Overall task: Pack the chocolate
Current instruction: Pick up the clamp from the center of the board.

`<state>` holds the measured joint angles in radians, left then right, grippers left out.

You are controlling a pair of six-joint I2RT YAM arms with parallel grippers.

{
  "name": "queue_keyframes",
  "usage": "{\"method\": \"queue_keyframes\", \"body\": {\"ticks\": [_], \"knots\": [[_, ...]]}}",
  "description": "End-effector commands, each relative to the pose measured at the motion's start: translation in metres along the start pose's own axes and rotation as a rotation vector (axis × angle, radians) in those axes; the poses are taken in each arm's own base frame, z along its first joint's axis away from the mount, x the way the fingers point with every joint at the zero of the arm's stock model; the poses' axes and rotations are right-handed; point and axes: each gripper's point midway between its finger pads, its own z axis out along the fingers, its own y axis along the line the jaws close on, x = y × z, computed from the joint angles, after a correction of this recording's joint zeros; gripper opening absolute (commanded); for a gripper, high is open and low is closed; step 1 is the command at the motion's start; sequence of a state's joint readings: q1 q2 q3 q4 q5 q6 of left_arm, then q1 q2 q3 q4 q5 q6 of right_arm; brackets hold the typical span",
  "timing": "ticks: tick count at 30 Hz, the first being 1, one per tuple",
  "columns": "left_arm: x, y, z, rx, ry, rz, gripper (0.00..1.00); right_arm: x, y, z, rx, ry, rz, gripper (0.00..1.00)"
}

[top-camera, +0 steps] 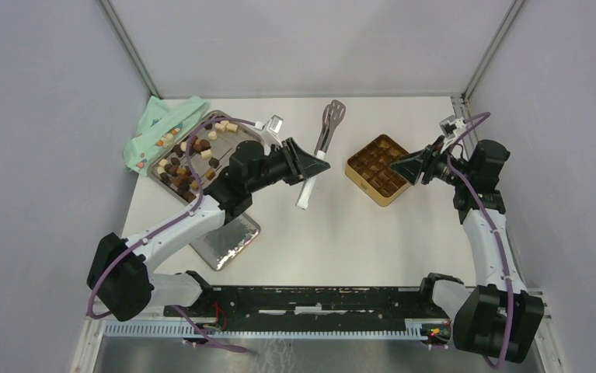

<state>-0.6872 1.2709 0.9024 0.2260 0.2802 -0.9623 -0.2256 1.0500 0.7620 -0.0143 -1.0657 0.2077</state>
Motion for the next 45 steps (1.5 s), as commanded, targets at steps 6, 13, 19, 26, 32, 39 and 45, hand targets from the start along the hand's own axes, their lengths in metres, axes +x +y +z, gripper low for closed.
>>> {"method": "queue_keyframes", "body": {"ticks": [6,13,19,26,32,39,45], "knots": [[-0.003,-0.064,0.005,0.292,0.048,0.009,0.27,-0.034,0.066,0.012,-0.255,-0.135,0.195,0.92],[-0.002,-0.097,0.017,0.399,0.011,-0.016,0.27,-0.067,0.11,0.031,-0.397,-0.213,0.369,0.98],[0.01,-0.121,0.027,0.45,0.013,-0.029,0.26,-0.069,0.116,0.047,-0.415,-0.178,0.428,0.98],[0.02,-0.128,0.036,0.47,0.037,-0.034,0.26,-0.088,0.123,0.047,-0.449,-0.21,0.447,0.88],[0.018,-0.131,0.036,0.485,0.027,-0.037,0.27,-0.083,0.12,0.047,-0.436,-0.206,0.51,0.38],[0.021,-0.133,0.037,0.519,0.039,-0.068,0.3,-0.081,0.118,0.049,-0.435,-0.199,0.522,0.22],[0.027,-0.128,0.037,0.515,0.061,-0.053,0.34,-0.079,0.116,0.05,-0.427,-0.19,0.542,0.29]]}}
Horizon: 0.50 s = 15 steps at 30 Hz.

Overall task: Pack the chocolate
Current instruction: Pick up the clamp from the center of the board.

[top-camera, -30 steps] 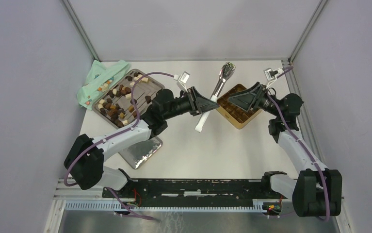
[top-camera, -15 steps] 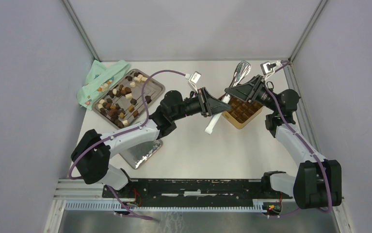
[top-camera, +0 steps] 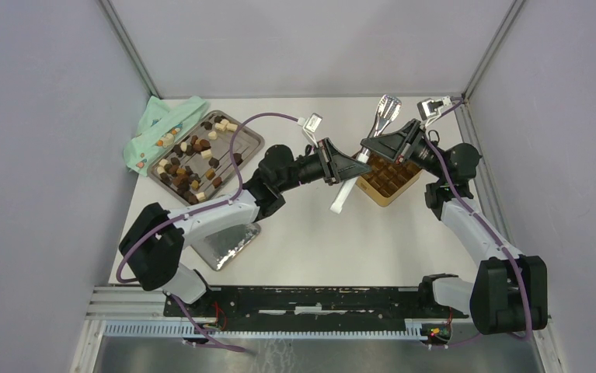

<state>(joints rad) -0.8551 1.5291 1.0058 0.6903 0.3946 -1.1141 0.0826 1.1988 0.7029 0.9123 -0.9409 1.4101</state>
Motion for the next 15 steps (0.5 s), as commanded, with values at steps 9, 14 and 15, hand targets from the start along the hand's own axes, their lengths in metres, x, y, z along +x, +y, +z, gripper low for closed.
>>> {"method": "queue_keyframes", "body": {"ticks": [9,14,15], "knots": [[-0.007,-0.024,-0.001,0.066,-0.008,0.05,0.44,-0.004,0.0,0.002,0.001,-0.009,-0.047,0.33],[-0.005,-0.023,-0.001,0.061,0.002,0.05,0.42,-0.003,-0.002,0.002,0.005,-0.003,-0.051,0.43],[-0.005,-0.022,0.0,0.061,0.002,0.047,0.41,-0.003,-0.002,0.002,0.005,-0.003,-0.055,0.45]]}}
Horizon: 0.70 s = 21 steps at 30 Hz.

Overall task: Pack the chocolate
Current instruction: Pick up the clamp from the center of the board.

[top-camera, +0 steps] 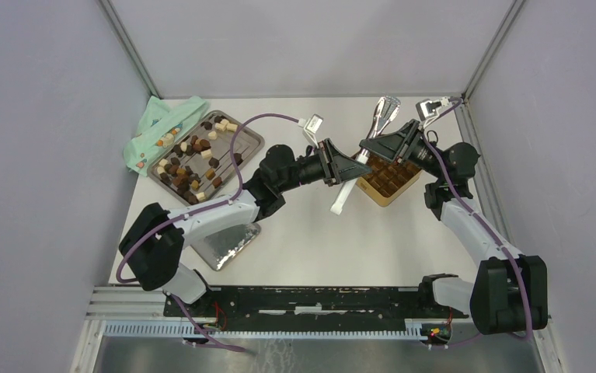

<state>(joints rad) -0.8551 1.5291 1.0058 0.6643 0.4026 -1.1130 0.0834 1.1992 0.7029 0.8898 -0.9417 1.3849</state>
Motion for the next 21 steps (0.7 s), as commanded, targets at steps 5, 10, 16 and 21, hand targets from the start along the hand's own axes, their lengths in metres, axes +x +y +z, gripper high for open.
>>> {"method": "queue_keyframes", "body": {"ticks": [5,10,16,21], "knots": [[-0.0092,-0.0279,-0.0001,0.09,-0.018,0.048,0.37,-0.0036,0.0025,0.0017,-0.008,-0.004,-0.055,0.52],[-0.0103,-0.031,-0.0008,0.099,-0.024,0.045,0.41,-0.0031,0.004,0.0013,-0.013,0.0,-0.072,0.58],[-0.0077,-0.0289,-0.0015,0.092,-0.014,0.049,0.49,-0.0035,0.0025,0.0011,-0.006,-0.003,-0.067,0.55],[-0.0077,-0.0267,-0.0013,0.074,-0.009,0.066,0.54,-0.0046,0.0005,0.0012,0.004,-0.005,-0.06,0.52]]}}
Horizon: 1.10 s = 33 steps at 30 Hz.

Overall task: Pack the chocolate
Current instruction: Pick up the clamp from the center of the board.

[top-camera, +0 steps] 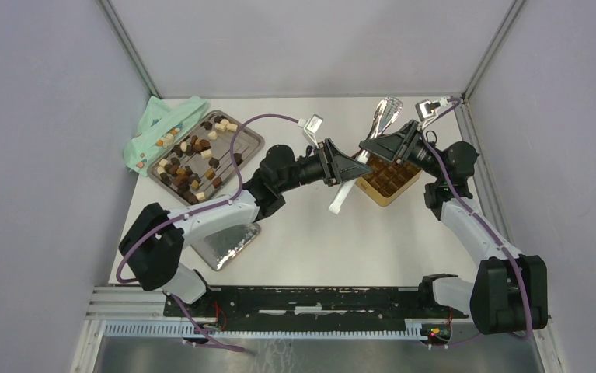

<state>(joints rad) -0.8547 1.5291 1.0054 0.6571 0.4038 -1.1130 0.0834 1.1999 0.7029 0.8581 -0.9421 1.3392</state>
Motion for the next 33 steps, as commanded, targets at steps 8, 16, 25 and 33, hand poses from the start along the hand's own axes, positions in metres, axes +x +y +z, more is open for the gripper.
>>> {"method": "queue_keyframes", "body": {"ticks": [8,16,25,33], "knots": [[-0.008,-0.027,0.0,0.077,-0.009,0.078,0.55,-0.006,0.002,0.002,0.002,-0.007,-0.034,0.52],[-0.012,-0.031,-0.001,0.096,-0.029,0.062,0.45,-0.005,0.004,0.001,-0.005,0.002,-0.054,0.62],[-0.021,-0.034,-0.011,0.113,-0.07,0.049,0.5,-0.005,0.014,-0.004,-0.033,0.028,-0.154,0.83],[-0.026,-0.035,-0.019,0.12,-0.091,0.049,0.54,-0.007,0.025,-0.017,-0.063,0.051,-0.297,0.93]]}}
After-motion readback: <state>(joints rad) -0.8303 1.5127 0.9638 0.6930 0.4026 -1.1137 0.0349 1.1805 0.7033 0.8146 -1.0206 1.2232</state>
